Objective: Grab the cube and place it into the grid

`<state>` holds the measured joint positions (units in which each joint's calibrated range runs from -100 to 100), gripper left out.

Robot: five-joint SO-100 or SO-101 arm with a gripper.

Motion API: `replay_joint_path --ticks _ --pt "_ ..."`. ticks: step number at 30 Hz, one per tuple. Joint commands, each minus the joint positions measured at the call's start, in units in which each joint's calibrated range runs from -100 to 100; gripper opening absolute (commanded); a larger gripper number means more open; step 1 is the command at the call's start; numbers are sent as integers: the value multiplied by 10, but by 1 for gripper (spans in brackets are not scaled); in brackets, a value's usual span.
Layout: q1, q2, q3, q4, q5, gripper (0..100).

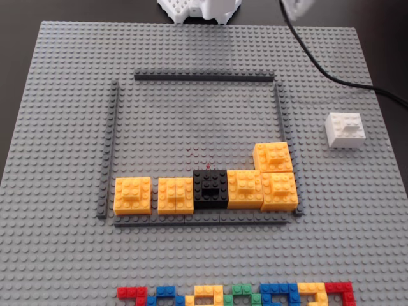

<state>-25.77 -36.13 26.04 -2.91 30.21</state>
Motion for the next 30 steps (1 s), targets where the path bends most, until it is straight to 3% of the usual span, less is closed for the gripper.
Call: replay_joint_path --ticks 1,15,22,30 --pt "-21 111 -119 -5 -16 0" --pt "-52 387 -339 11 -38 3" --pt "-56 443 -342 3 -44 20" --pt "-53 465 -344 -7 -27 28"
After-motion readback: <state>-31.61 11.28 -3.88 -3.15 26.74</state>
